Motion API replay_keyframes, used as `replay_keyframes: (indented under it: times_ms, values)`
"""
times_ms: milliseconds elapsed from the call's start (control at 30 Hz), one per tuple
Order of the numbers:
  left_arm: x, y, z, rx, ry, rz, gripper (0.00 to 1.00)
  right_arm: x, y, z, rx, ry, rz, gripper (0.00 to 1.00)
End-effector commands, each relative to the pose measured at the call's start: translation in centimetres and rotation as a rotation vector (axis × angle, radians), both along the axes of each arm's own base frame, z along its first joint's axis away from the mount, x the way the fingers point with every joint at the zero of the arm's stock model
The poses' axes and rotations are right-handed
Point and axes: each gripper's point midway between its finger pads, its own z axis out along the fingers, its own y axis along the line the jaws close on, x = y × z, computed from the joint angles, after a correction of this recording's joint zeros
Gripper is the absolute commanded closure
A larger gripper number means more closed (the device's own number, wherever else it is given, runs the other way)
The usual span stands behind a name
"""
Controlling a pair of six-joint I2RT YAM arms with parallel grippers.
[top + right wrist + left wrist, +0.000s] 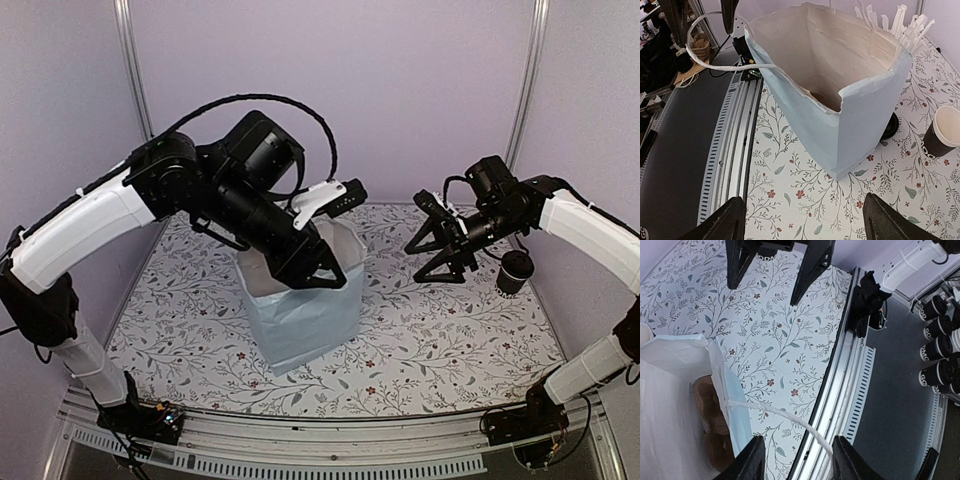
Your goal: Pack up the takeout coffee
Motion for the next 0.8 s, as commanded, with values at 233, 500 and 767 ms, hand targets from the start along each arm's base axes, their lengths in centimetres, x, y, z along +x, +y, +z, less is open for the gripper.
replay_keyframes:
  times_ms: [233,500,767]
  values:
    - [-0.8,7.4,8.7,-0.238,-0.180,0.156,0.39,-0.3,0.2,1.4,0.023,-0.038,0.012,0.16]
    - [5.2,13.3,6.8,-0.152,-0.345,0.467,0.17,-0.4,0.1,1.4,0.021,-0.038,0.011,0.16]
    - [8.2,12.1,0.7,-0.074,-0.235,0.389,0.17,-0.6,0.0,1.1,0.018,-0.036,0.008,0.16]
